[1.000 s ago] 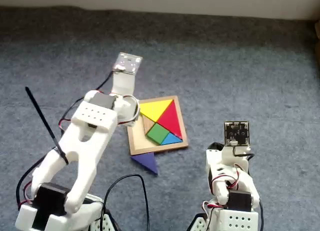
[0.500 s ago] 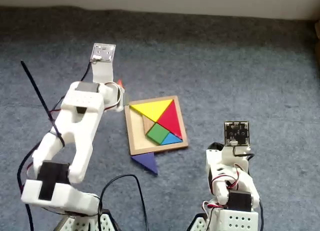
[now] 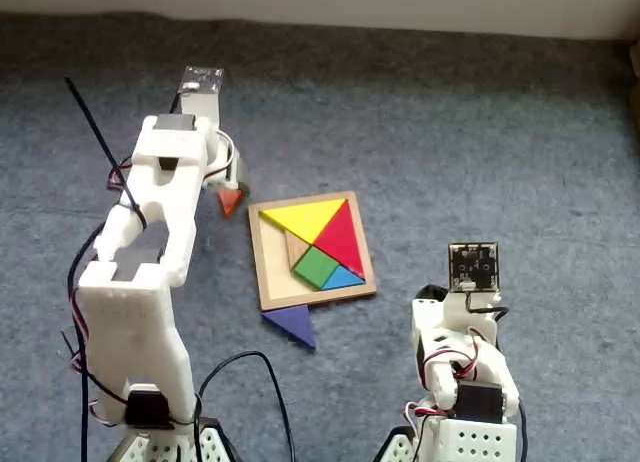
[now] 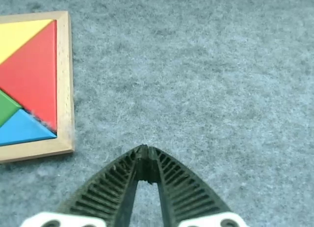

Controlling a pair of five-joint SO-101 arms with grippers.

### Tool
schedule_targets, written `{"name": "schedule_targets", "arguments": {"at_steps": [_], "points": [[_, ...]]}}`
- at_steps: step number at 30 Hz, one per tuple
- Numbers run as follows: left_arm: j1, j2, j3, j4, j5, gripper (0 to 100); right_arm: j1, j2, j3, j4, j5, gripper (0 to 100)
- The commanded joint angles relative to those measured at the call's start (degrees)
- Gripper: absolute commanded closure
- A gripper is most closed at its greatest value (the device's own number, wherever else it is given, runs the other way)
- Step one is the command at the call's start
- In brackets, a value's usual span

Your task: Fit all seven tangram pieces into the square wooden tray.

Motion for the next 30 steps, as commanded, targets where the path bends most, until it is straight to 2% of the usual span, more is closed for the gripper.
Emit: {"name": "schedule_targets", "arguments": {"at_steps": [1,10,14,24,30], "points": [[-0.22,3.47,-8.84,4.22,-0.53,73,0.75,0.40,8.48,0.13,-0.18,99.0],[-0.22,13.23,-23.96,14.51,-0.53,73,0.75,0.40,8.48,0.13,-0.18,99.0],[-0.22,15.52,-27.91,16.88,-0.53,81,0.75,0.40,8.48,0.13,-0.18,99.0],[-0.04,15.69,-29.49,19.78,-0.53,89,0.75,0.40,8.48,0.13,-0.18,99.0],[1.98,11.74,-30.81,25.85,-0.53,89,0.75,0.40,8.48,0.04,-0.18,99.0]]}}
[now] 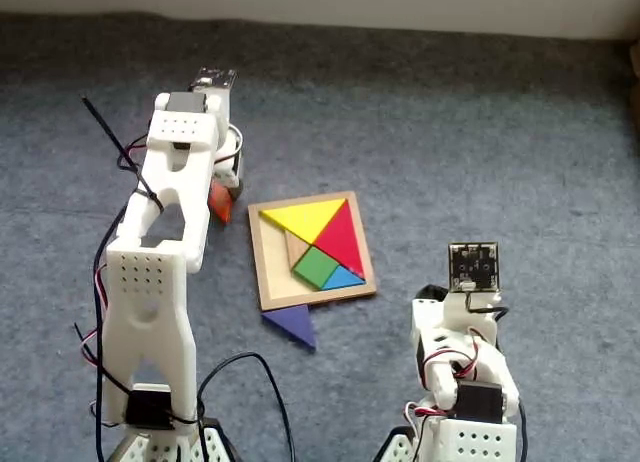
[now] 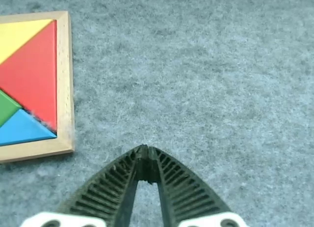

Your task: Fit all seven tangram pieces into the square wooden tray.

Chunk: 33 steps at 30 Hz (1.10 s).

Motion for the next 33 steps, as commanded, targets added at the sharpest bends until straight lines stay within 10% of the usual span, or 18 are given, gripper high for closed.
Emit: {"name": "schedule_targets", "arguments": {"at_steps": [1,33], "points": [[1.36,-5.93,-2.24,3.52,-0.62,89,0.75,0.40,8.48,0.04,-0.18,99.0],[13.67,-10.77,7.16,9.67,7.91,89,0.75,0.40,8.48,-0.22,-0.18,99.0]]}}
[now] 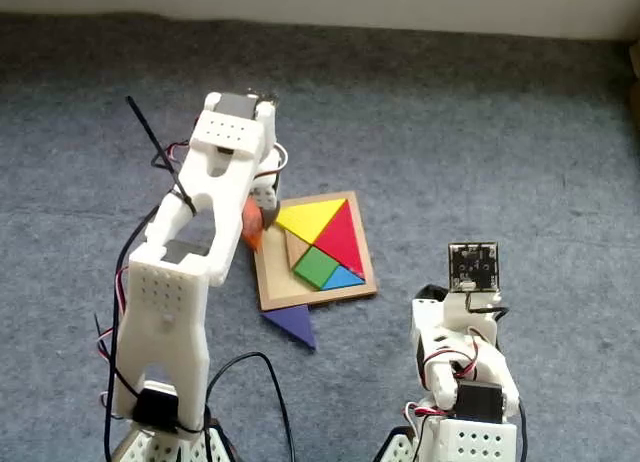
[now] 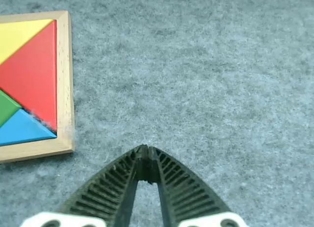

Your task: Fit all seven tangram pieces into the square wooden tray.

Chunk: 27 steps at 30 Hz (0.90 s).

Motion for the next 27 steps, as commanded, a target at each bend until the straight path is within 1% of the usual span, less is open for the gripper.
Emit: {"name": "schedule_targets", "arguments": {"at_steps": [1,5,9,11,16,20,27], "points": [[2.77,-3.82,0.92,0.09,2.46,89,0.75,0.40,8.48,-0.22,-0.18,99.0],[2.95,-3.65,1.45,0.18,3.60,88,0.75,0.40,8.48,-0.22,-0.18,99.0],[1.71,-3.82,1.54,0.97,3.96,78,0.75,0.40,8.48,-0.22,-0.18,99.0],[0.66,-3.91,1.19,2.55,3.69,75,0.75,0.40,8.48,-0.22,-0.18,99.0],[0.75,-5.05,1.45,3.08,3.52,75,0.75,0.40,8.48,-0.22,-0.18,99.0],[0.31,-10.15,2.15,3.87,3.52,75,0.75,0.40,8.48,-0.22,-0.18,99.0],[-0.66,-20.35,12.18,3.69,3.52,75,0.75,0.40,8.48,-0.22,-0.18,99.0]]}}
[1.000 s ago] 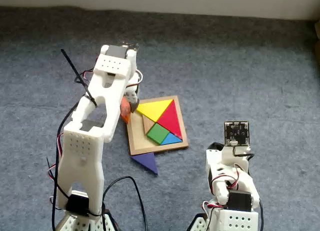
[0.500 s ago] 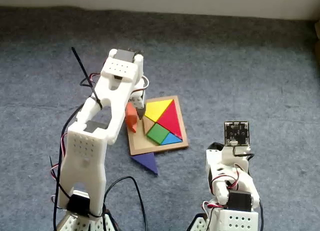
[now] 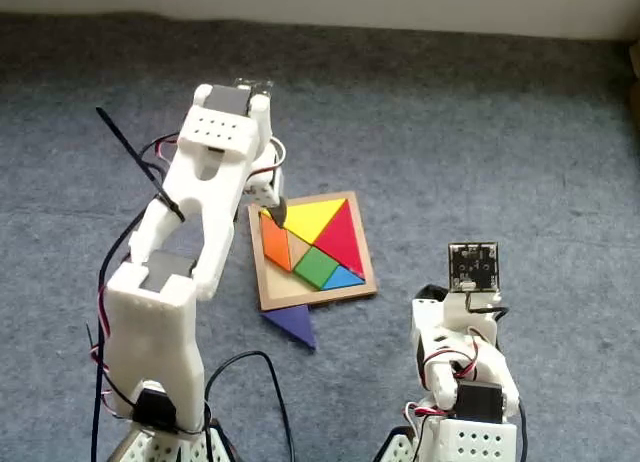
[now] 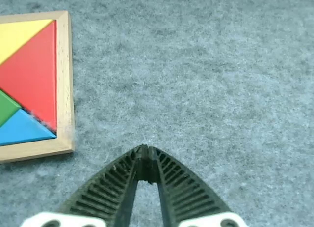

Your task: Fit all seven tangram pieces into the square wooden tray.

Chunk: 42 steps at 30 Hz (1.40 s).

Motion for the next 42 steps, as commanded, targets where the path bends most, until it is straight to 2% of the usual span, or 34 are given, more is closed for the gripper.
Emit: {"name": "schedule_targets", "arguments": {"at_steps": [1,3,8,9,16,22,27,30,36,40,42], "points": [[-0.31,-6.73,4.53,0.70,-0.09,75,0.75,0.40,8.48,-0.22,-0.18,99.0],[0.57,-8.48,8.22,0.09,-2.99,76,0.75,0.40,8.48,-0.22,-0.18,99.0],[5.41,-13.67,20.97,-5.98,-11.69,91,0.75,0.40,8.48,-0.22,-0.18,99.0],[6.11,-15.08,24.04,-7.65,-12.84,92,0.75,0.40,8.48,-0.13,-0.18,99.0],[11.47,-27.74,41.45,-16.09,-20.66,83,0.75,0.40,8.48,-0.13,-0.18,99.0],[15.69,-36.70,51.12,-20.57,-21.01,77,0.75,0.40,8.48,-0.13,-0.18,99.0],[19.82,-37.05,56.57,-26.11,-21.01,76,0.75,0.40,8.48,-0.13,-0.18,99.0],[19.56,-35.56,57.01,-29.19,-21.01,76,0.75,0.40,8.48,-0.13,-0.18,99.0],[12.70,-30.37,56.66,-35.43,-21.19,76,0.75,0.40,8.48,-0.04,-0.18,99.0],[9.36,-27.74,56.66,-38.68,-25.67,76,0.75,0.40,8.48,0.04,-0.18,99.0],[7.96,-27.30,56.57,-39.56,-25.41,76,0.75,0.40,8.48,0.04,-0.18,99.0]]}}
